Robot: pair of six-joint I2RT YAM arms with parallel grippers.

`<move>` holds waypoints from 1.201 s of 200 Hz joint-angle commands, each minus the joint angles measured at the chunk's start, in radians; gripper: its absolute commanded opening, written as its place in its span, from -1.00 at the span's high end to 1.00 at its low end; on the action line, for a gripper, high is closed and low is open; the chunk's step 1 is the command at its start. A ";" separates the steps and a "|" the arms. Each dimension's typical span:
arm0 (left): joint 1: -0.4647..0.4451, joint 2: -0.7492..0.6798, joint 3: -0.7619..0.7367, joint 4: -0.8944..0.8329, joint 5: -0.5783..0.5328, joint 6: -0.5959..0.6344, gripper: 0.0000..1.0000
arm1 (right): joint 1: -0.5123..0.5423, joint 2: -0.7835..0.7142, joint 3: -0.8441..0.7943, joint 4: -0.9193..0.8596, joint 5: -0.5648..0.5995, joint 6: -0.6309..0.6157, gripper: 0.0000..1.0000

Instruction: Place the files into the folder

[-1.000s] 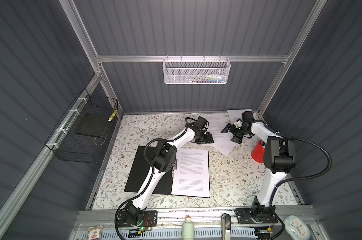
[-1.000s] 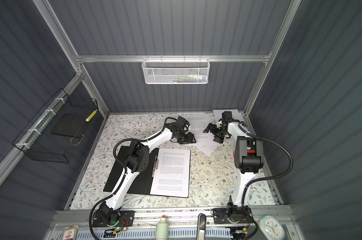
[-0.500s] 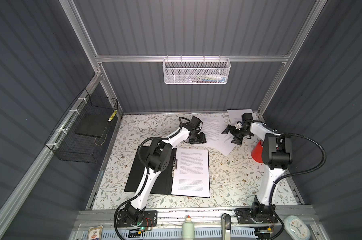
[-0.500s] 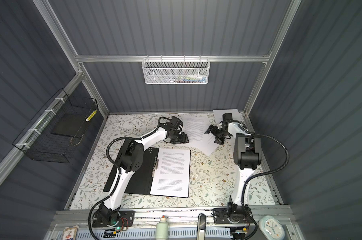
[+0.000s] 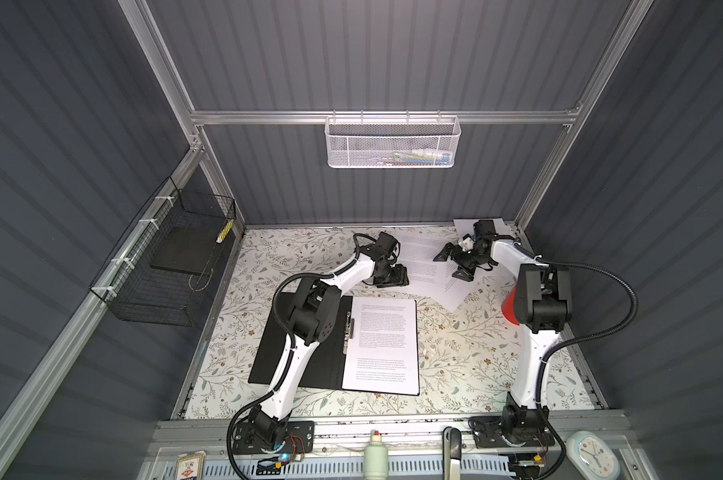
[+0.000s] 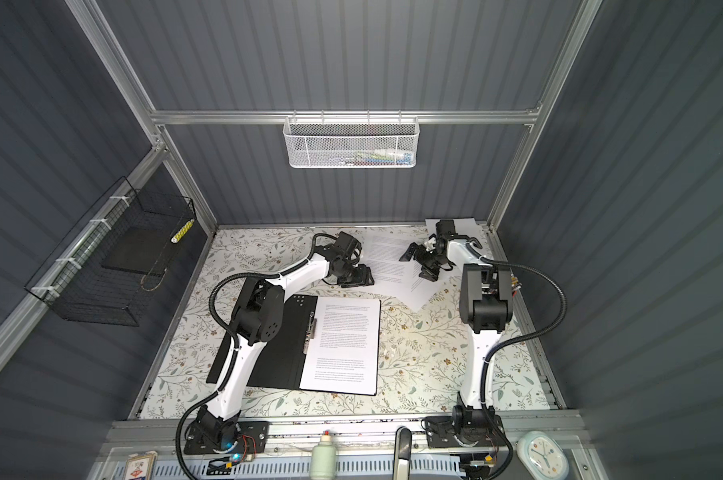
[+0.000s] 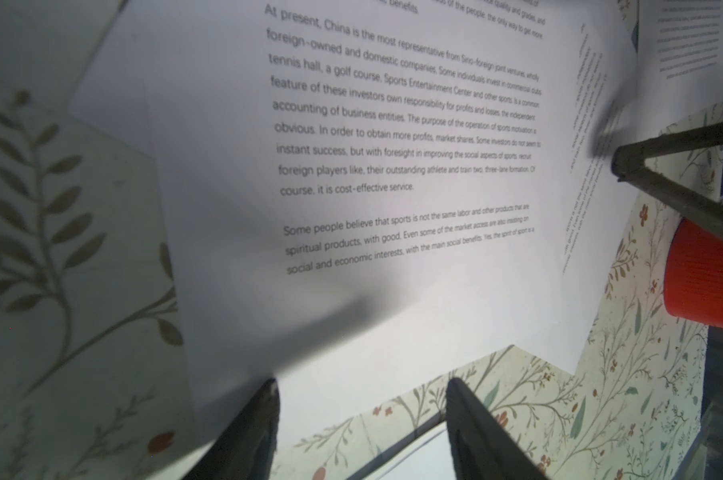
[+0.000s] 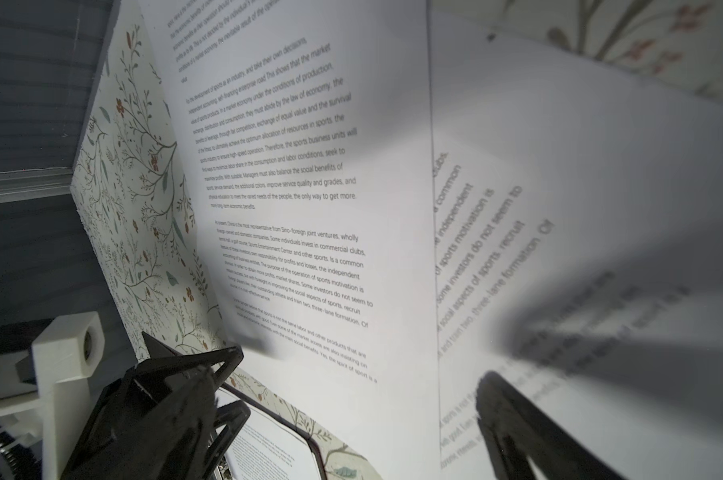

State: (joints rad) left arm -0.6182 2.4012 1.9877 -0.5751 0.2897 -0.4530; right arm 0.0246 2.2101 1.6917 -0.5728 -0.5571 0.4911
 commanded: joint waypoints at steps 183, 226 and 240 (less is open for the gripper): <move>-0.003 0.073 -0.037 -0.117 0.032 0.048 -0.30 | 0.047 0.033 -0.011 0.260 -0.324 0.088 -0.98; -0.002 0.064 -0.052 -0.135 0.028 0.063 -0.29 | 0.048 0.092 0.076 0.281 -0.345 0.119 -0.98; -0.002 0.059 -0.056 -0.138 0.020 0.065 -0.29 | 0.046 0.091 0.096 0.224 -0.275 0.096 -0.98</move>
State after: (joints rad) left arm -0.6182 2.4081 1.9934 -0.5819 0.3191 -0.4095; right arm 0.0727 2.2734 1.7443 -0.3058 -0.8726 0.5949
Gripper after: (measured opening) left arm 0.648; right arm 0.989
